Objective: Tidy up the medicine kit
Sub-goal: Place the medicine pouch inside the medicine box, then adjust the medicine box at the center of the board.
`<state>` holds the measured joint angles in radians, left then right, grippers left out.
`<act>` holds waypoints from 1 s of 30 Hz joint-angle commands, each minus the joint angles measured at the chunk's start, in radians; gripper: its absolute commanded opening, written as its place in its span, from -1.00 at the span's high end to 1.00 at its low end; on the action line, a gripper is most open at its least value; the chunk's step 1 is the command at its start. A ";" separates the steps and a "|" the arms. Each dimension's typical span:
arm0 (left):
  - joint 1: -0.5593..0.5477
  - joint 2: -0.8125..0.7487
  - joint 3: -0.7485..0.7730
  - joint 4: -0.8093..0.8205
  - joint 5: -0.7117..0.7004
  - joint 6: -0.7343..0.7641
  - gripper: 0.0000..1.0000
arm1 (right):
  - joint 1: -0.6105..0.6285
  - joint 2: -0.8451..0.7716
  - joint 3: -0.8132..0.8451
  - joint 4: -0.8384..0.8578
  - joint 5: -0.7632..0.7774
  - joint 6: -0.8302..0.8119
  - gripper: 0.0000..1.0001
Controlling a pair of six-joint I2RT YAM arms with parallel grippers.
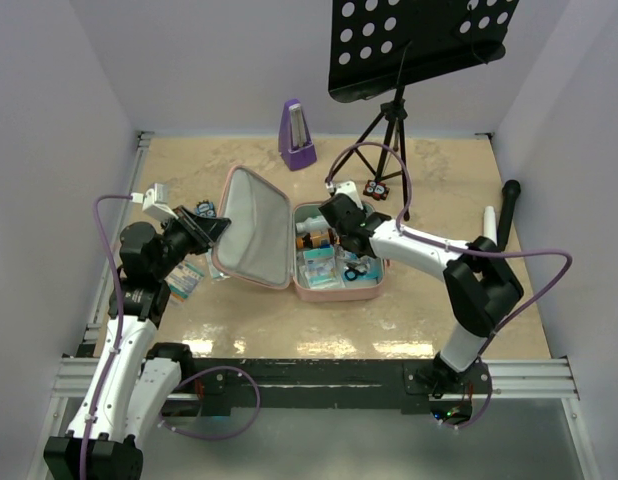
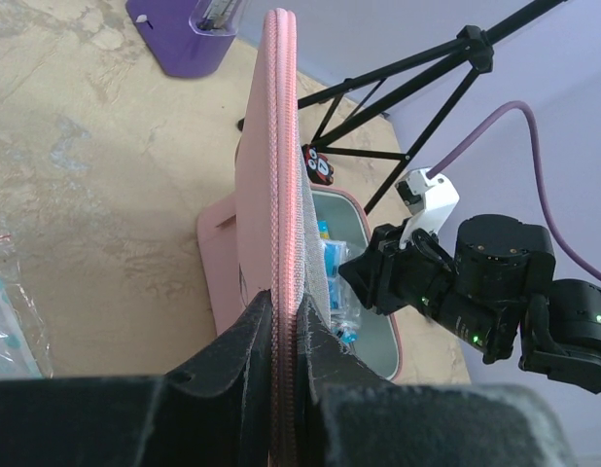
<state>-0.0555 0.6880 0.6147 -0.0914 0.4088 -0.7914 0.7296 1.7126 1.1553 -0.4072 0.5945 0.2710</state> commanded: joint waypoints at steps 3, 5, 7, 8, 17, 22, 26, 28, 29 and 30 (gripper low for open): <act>-0.003 0.002 -0.003 0.038 0.019 0.020 1.00 | -0.006 -0.059 0.053 -0.036 0.068 0.056 -0.31; -0.003 0.005 -0.003 0.039 0.021 0.017 1.00 | -0.006 -0.077 0.079 -0.061 0.070 0.077 -0.36; -0.003 0.007 0.000 0.041 0.021 0.015 1.00 | -0.004 -0.102 0.116 -0.085 0.064 0.089 -0.37; -0.003 0.008 0.000 0.041 0.019 0.015 1.00 | 0.005 -0.120 0.136 -0.085 0.045 0.092 -0.37; -0.003 0.001 0.022 0.058 -0.001 0.018 1.00 | 0.229 -0.039 0.521 -0.143 -0.091 0.217 -0.38; -0.003 -0.007 0.056 0.035 -0.031 0.069 1.00 | 0.243 0.022 0.642 -0.122 -0.197 0.278 -0.43; -0.003 -0.005 0.059 0.012 -0.053 0.100 1.00 | 0.258 0.070 0.716 -0.148 -0.210 0.287 -0.46; -0.003 -0.002 0.053 0.018 -0.048 0.095 1.00 | 0.266 0.119 0.757 -0.194 -0.214 0.283 -0.46; -0.003 -0.004 0.049 0.025 -0.044 0.093 1.00 | 0.274 0.137 0.780 -0.211 -0.214 0.283 -0.46; -0.004 -0.002 0.048 0.030 -0.041 0.092 1.00 | 0.281 0.148 0.787 -0.211 -0.211 0.284 -0.45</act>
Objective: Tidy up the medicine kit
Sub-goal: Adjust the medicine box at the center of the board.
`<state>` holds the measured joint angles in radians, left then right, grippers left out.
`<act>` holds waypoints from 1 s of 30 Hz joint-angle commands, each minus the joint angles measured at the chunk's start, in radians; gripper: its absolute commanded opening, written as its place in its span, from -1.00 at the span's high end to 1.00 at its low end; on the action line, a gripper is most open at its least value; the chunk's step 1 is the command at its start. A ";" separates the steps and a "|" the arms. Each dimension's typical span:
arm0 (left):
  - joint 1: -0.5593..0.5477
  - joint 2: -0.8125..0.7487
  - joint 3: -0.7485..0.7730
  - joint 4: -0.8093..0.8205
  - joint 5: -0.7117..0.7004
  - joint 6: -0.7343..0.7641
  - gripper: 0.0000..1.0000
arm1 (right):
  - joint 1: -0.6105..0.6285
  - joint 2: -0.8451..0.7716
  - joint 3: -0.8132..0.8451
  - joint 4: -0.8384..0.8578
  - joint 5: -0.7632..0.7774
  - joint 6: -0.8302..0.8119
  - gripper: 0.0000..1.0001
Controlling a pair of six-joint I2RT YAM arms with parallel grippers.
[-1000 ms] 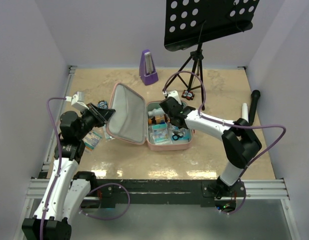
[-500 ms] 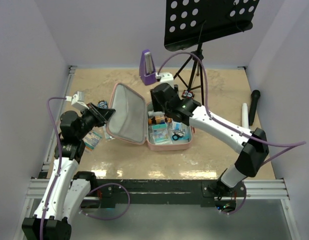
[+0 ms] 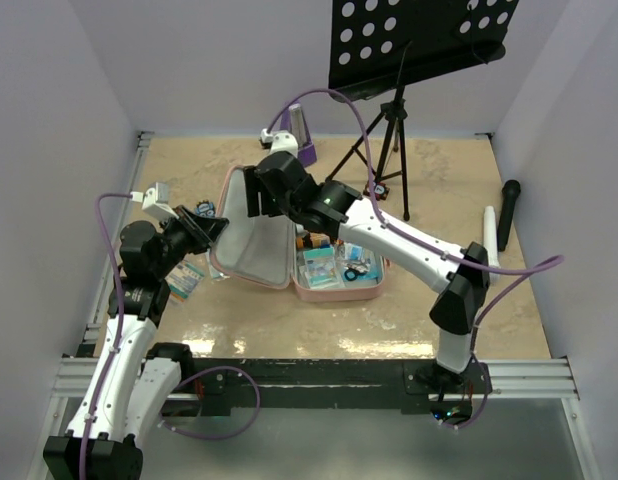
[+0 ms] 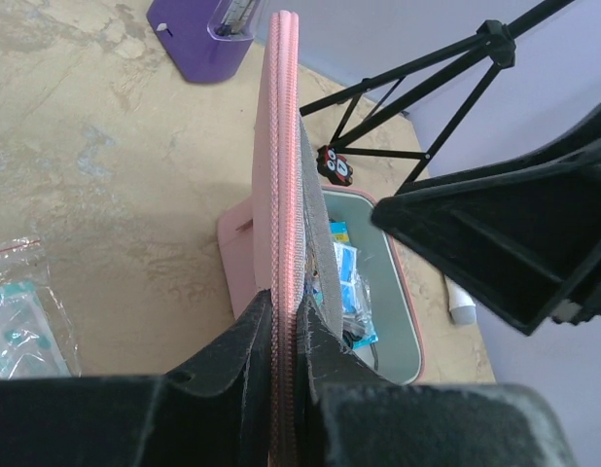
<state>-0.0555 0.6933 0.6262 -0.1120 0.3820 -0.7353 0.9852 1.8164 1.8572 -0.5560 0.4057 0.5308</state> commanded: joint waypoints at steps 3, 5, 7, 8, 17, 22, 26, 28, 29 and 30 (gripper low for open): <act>-0.006 -0.003 0.038 0.051 -0.012 0.042 1.00 | 0.040 0.064 0.088 -0.047 -0.021 0.026 -0.45; -0.004 -0.002 0.041 0.049 -0.011 0.045 1.00 | 0.041 0.086 0.106 -0.064 -0.013 0.026 -0.43; -0.004 -0.002 0.040 0.049 -0.008 0.048 1.00 | 0.043 0.110 0.135 -0.088 -0.004 0.020 -0.40; -0.004 -0.002 0.041 0.049 -0.005 0.050 1.00 | 0.043 0.122 0.145 -0.099 0.004 0.017 -0.38; -0.006 -0.005 0.033 0.049 -0.003 0.056 1.00 | 0.043 0.179 0.195 -0.159 0.042 -0.006 -0.04; -0.004 -0.005 0.032 0.041 -0.006 0.057 1.00 | 0.043 0.185 0.183 -0.182 0.074 -0.014 0.14; -0.004 -0.003 0.033 0.031 -0.018 0.065 1.00 | 0.043 0.176 0.194 -0.196 0.122 -0.014 0.31; -0.004 -0.002 0.035 0.025 -0.028 0.066 1.00 | 0.043 0.173 0.204 -0.202 0.134 -0.017 0.42; -0.004 0.000 0.036 0.025 -0.028 0.066 1.00 | 0.043 0.175 0.212 -0.209 0.145 -0.020 0.49; -0.004 0.003 0.036 0.023 -0.029 0.065 1.00 | 0.043 0.176 0.220 -0.222 0.159 -0.022 0.56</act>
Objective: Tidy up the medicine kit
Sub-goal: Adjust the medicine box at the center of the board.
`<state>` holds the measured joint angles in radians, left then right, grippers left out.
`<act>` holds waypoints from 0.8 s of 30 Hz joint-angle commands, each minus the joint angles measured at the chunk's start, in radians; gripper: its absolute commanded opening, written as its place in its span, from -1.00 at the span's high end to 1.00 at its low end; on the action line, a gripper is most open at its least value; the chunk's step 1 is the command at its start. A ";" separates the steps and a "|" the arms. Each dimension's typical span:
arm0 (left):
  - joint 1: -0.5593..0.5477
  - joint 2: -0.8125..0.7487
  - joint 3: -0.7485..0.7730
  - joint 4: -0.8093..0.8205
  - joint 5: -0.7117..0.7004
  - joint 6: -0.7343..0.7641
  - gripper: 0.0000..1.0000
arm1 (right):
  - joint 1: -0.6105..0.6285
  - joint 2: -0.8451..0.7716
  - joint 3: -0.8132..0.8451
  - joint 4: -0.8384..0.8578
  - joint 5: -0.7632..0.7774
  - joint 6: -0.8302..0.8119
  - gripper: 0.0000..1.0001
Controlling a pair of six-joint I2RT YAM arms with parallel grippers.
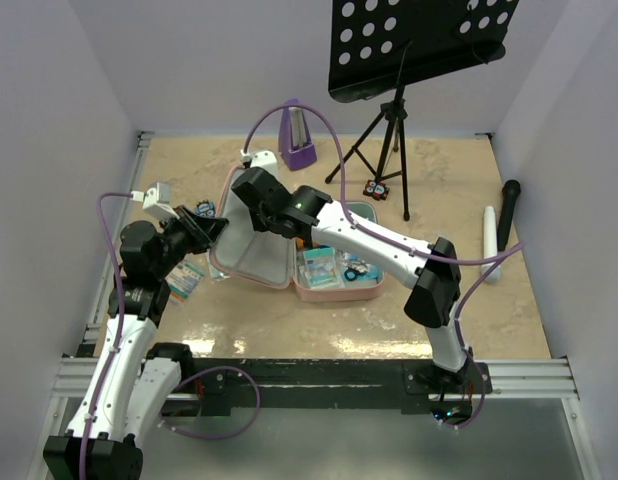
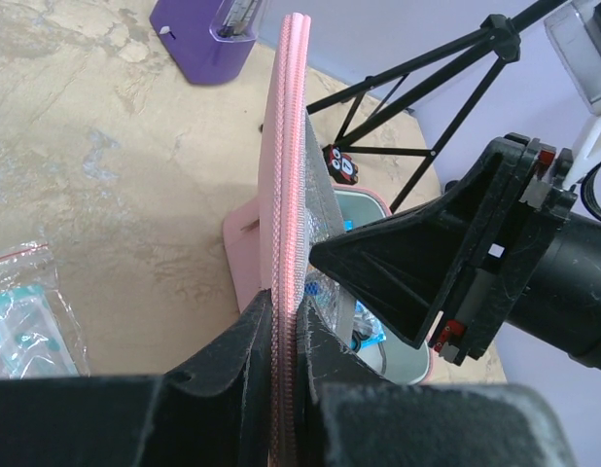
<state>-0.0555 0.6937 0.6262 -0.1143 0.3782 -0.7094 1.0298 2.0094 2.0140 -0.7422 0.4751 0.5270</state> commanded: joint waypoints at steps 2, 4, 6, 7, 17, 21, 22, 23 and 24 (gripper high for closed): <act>-0.004 0.004 0.038 0.021 -0.038 0.039 1.00 | -0.002 -0.015 0.078 -0.057 0.108 -0.019 0.78; -0.004 0.007 0.041 0.015 -0.044 0.037 1.00 | -0.002 -0.023 0.078 -0.060 0.115 -0.021 0.98; -0.004 0.012 0.044 0.010 -0.044 0.033 1.00 | -0.002 -0.032 0.072 -0.059 0.117 -0.022 1.00; -0.004 0.015 0.044 0.010 -0.042 0.031 1.00 | -0.002 -0.035 0.068 -0.059 0.117 -0.022 1.00; -0.004 0.023 0.069 0.001 -0.038 0.025 0.91 | -0.002 -0.081 0.031 -0.062 0.135 -0.030 1.00; -0.004 0.015 0.075 -0.013 -0.045 0.037 1.00 | -0.002 -0.097 0.026 -0.056 0.139 -0.041 0.85; -0.006 0.012 0.075 -0.015 -0.045 0.041 1.00 | -0.002 -0.100 0.026 -0.048 0.132 -0.045 0.73; -0.004 0.007 0.076 -0.013 -0.045 0.041 1.00 | -0.002 -0.101 0.025 -0.042 0.122 -0.051 0.61; -0.004 0.004 0.079 -0.015 -0.045 0.041 1.00 | -0.002 -0.106 0.026 -0.037 0.116 -0.051 0.51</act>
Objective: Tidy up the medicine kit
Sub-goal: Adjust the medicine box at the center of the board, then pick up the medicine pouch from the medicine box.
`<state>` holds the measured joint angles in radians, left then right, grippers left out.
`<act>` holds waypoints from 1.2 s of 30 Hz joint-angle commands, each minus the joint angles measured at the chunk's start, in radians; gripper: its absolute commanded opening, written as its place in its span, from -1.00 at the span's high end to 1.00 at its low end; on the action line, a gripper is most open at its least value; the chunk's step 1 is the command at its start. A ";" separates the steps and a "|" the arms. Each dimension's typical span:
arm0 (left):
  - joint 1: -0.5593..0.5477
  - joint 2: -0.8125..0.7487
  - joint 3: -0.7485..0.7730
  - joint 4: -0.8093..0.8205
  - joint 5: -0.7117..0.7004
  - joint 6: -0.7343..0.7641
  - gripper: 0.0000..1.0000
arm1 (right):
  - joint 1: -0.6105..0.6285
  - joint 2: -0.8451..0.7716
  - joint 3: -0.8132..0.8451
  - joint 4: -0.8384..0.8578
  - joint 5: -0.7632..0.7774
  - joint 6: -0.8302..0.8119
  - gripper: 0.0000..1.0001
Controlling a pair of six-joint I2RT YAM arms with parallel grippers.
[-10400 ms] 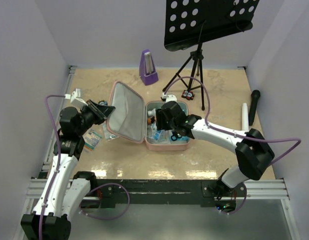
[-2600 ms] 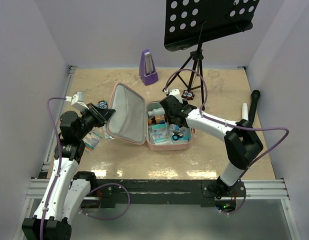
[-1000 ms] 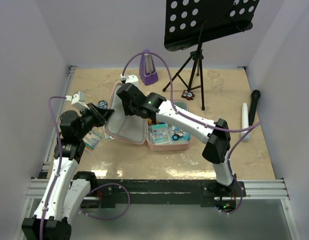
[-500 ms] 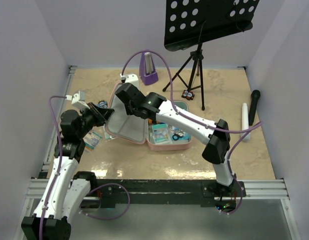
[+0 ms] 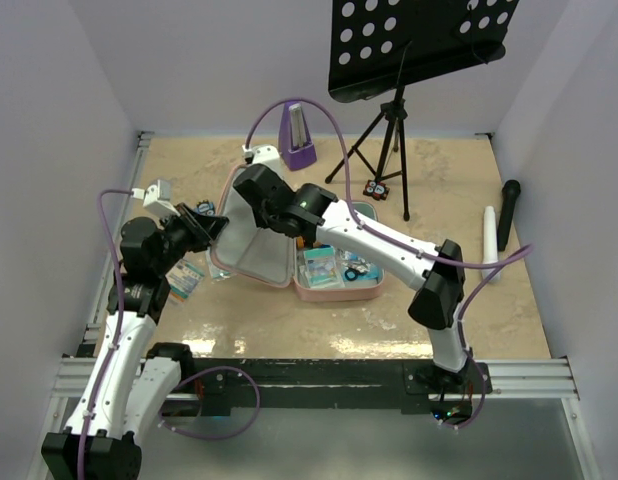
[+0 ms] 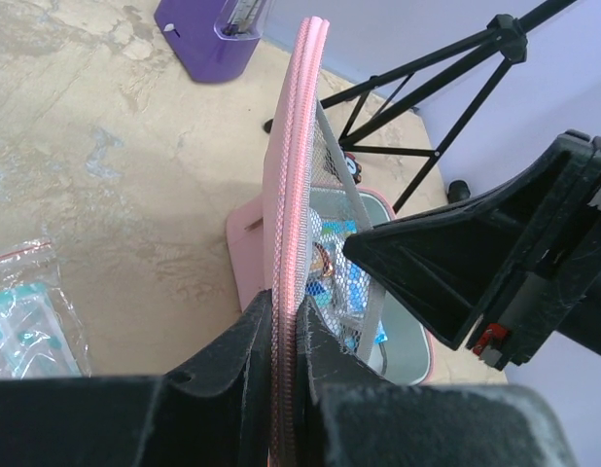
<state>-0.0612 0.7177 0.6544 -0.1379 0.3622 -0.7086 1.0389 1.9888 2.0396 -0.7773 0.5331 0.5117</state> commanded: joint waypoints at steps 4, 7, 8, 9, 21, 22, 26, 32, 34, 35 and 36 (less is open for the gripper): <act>0.001 -0.024 0.085 -0.025 -0.051 0.054 1.00 | -0.011 -0.099 0.008 0.018 0.033 -0.044 0.25; 0.001 -0.024 0.117 -0.067 -0.081 0.073 1.00 | -0.011 -0.108 0.025 0.018 0.012 -0.048 0.17; 0.001 -0.024 0.129 -0.080 -0.091 0.075 1.00 | -0.011 -0.116 0.028 0.018 0.001 -0.048 0.16; 0.001 -0.024 0.145 -0.091 -0.100 0.086 1.00 | -0.011 -0.125 0.025 0.019 -0.004 -0.050 0.14; 0.001 0.057 0.370 -0.192 -0.075 0.156 1.00 | -0.025 -0.410 -0.465 0.202 0.021 -0.039 0.08; 0.001 0.066 0.387 -0.196 -0.062 0.158 1.00 | -0.027 -0.426 -0.507 0.222 0.019 -0.036 0.09; 0.001 0.094 0.406 -0.195 -0.008 0.140 1.00 | -0.034 -0.472 -0.637 0.282 0.022 -0.025 0.08; -0.002 0.101 0.338 -0.138 0.078 0.087 1.00 | -0.053 -0.481 -0.768 0.372 -0.005 -0.019 0.08; -0.005 0.100 0.311 -0.120 0.095 0.066 1.00 | -0.060 -0.473 -0.789 0.391 -0.013 -0.018 0.08; -0.008 0.100 0.298 -0.109 0.106 0.055 1.00 | -0.063 -0.469 -0.798 0.401 -0.013 -0.018 0.08; -0.012 0.098 0.285 -0.094 0.113 0.044 1.00 | -0.066 -0.464 -0.806 0.408 -0.012 -0.018 0.07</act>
<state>-0.0616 0.8322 0.9649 -0.3985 0.3889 -0.5957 0.9867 1.5494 1.2556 -0.4713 0.5240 0.4797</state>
